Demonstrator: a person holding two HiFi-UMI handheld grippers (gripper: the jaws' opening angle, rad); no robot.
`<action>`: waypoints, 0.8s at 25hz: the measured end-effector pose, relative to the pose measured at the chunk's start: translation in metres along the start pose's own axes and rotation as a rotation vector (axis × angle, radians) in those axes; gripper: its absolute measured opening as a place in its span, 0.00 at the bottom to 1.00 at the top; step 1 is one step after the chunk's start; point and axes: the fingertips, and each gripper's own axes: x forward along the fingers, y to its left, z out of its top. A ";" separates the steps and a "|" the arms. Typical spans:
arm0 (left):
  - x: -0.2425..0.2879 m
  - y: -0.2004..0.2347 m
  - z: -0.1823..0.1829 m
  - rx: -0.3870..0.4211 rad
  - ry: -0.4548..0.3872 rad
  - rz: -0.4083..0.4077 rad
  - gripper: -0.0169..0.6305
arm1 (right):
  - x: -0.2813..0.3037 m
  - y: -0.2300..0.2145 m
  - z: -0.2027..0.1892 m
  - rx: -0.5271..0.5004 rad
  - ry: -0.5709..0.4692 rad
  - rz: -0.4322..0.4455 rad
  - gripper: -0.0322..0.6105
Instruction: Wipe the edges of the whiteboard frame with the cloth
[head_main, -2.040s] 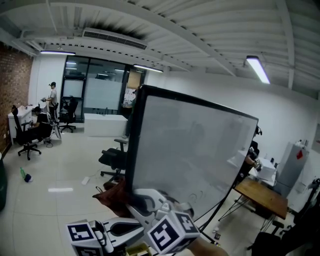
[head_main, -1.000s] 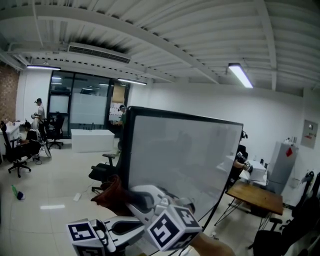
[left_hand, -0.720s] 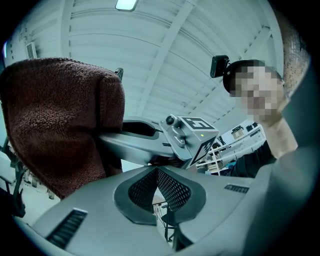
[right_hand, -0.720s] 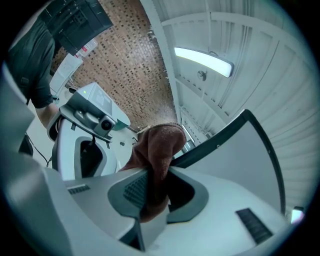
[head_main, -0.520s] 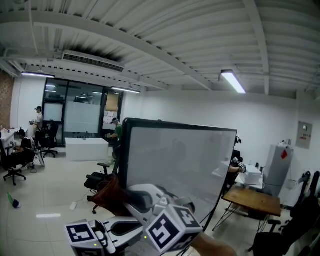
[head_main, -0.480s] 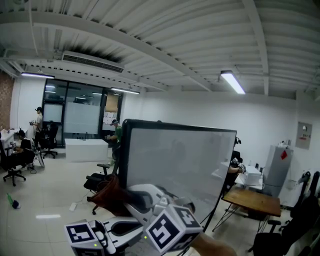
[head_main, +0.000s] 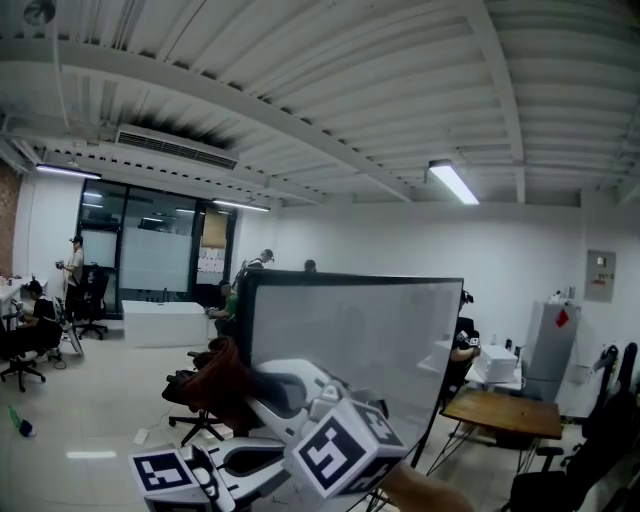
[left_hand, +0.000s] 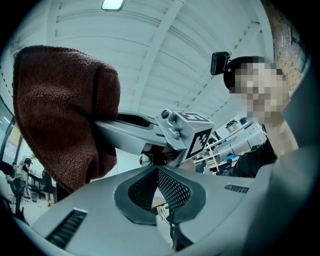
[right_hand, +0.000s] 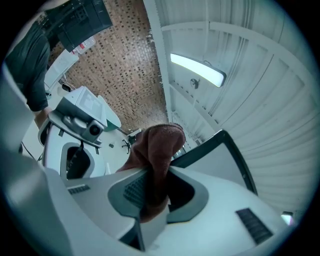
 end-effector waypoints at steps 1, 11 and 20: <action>0.001 0.002 0.003 0.002 -0.002 -0.002 0.01 | 0.000 -0.004 0.002 -0.005 -0.005 -0.007 0.17; 0.004 0.009 0.028 0.011 -0.019 -0.038 0.01 | -0.002 -0.029 0.019 -0.029 -0.013 -0.051 0.17; 0.007 0.017 0.051 0.031 -0.040 -0.058 0.01 | -0.006 -0.063 0.034 -0.051 -0.018 -0.128 0.17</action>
